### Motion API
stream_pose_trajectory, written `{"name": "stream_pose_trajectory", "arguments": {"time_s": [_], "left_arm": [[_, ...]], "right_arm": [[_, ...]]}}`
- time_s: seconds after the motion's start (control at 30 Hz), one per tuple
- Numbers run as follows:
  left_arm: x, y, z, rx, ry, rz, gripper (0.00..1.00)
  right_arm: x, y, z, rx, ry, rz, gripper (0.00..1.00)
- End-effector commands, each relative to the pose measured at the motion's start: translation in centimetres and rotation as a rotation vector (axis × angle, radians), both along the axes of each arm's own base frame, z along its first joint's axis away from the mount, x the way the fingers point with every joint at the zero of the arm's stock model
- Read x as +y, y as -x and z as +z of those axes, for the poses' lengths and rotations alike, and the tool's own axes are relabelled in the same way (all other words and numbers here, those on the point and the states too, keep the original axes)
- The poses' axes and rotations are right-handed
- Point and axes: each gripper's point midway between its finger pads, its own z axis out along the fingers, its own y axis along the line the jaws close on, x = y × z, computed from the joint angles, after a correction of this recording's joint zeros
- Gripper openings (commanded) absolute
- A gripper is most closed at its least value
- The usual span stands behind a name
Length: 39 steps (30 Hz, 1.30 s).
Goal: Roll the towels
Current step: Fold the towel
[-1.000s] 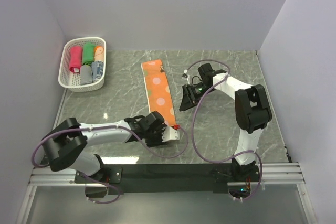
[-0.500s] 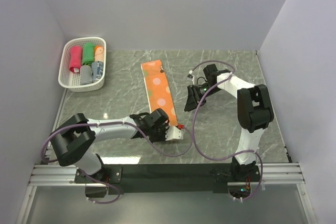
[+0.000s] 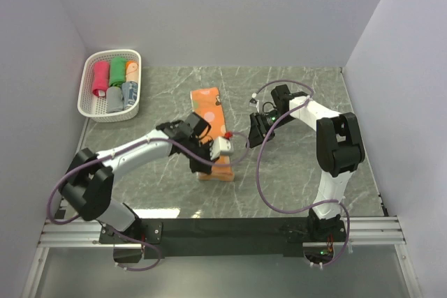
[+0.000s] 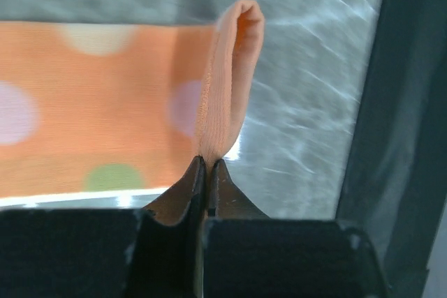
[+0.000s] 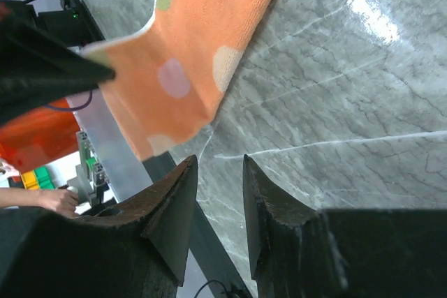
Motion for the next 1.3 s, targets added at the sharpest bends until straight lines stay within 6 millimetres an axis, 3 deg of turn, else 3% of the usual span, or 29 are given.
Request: {"name": "stream_pose_trajectory", "arguments": {"time_s": [0.0, 0.1, 0.2, 0.3, 0.73, 0.87, 0.93, 1.0, 1.27], "left_arm": [[-0.6, -2.4, 0.6, 0.071, 0.031, 0.036, 0.01], [-0.3, -5.8, 0.9, 0.057, 0.045, 0.103, 0.01], [0.2, -8.8, -0.3, 0.069, 0.026, 0.158, 0.01], [0.7, -11.0, -0.5, 0.069, 0.030, 0.201, 0.01], [1.4, -13.4, -2.7, 0.056, -0.017, 0.235, 0.01], [1.8, -13.5, -3.4, 0.046, -0.036, 0.245, 0.06], [1.9, -13.8, -3.4, 0.030, -0.035, 0.255, 0.13], [1.8, -14.1, -2.9, 0.017, -0.024, 0.272, 0.27], [1.4, -16.0, 0.0, -0.049, 0.026, 0.313, 0.35]], "right_arm": [[0.3, -1.1, 1.5, -0.042, -0.029, 0.008, 0.40], [0.4, -1.4, 1.6, -0.041, -0.031, 0.009, 0.40], [0.4, -1.5, 1.6, -0.041, -0.027, 0.007, 0.40], [0.4, -1.5, 1.4, -0.036, -0.024, 0.009, 0.40], [0.6, -1.6, 1.1, -0.017, -0.032, 0.013, 0.40], [0.7, -1.5, 1.0, -0.015, -0.033, 0.017, 0.40], [0.7, -1.3, 1.0, -0.012, -0.034, 0.021, 0.40], [0.7, -1.0, 1.0, -0.008, -0.039, 0.021, 0.40], [1.9, -0.8, 1.1, -0.029, -0.065, 0.033, 0.40]]}}
